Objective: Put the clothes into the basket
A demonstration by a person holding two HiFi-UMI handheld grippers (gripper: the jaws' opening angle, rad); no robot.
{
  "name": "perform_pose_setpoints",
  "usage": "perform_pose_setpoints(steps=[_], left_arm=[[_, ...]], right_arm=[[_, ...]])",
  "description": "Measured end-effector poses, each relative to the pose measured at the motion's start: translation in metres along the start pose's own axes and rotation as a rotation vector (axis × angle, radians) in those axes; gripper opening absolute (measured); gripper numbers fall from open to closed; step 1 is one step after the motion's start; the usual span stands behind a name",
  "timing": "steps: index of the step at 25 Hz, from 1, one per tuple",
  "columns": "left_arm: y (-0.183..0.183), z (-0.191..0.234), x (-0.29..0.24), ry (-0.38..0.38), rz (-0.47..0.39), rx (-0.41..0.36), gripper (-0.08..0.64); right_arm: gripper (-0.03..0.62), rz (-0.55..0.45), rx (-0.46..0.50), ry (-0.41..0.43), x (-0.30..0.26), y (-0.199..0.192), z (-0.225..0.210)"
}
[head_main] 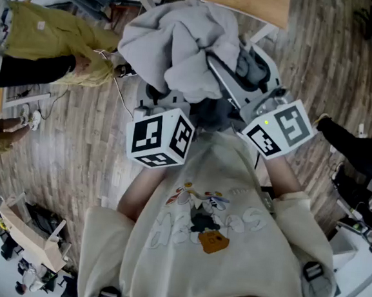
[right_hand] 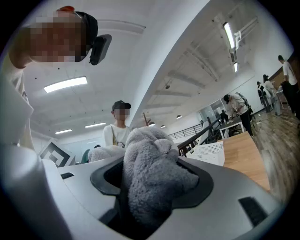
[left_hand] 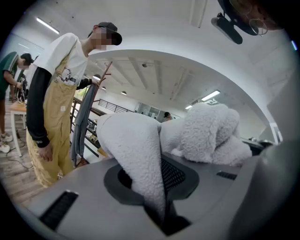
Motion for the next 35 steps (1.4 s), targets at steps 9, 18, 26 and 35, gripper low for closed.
perform_pose_setpoints(steps=[9, 18, 26, 35], left_arm=[[-0.01, -0.013, 0.003, -0.034, 0.019, 0.01, 0.067], [-0.02, -0.012, 0.008, -0.061, 0.05, 0.006, 0.067], [-0.003, 0.018, 0.018, -0.081, 0.06, 0.015, 0.067], [0.01, 0.043, 0.024, -0.154, 0.13, -0.012, 0.067]], right_arm=[[0.273, -0.016, -0.016, -0.028, 0.021, -0.001, -0.003], [0.273, -0.025, -0.036, -0.057, 0.032, -0.009, 0.002], [0.273, -0.034, -0.043, -0.057, 0.009, -0.011, 0.028], [0.273, -0.061, -0.089, -0.104, -0.004, -0.018, 0.049]])
Point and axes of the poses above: the fingertips, and each gripper's own axes: x backward along the fingers, z to its left, y out of its top, the point moved 5 cm from there along x, backward along the fingers, and after that the axes turned 5 degrees about x, right-handed, at the moved point
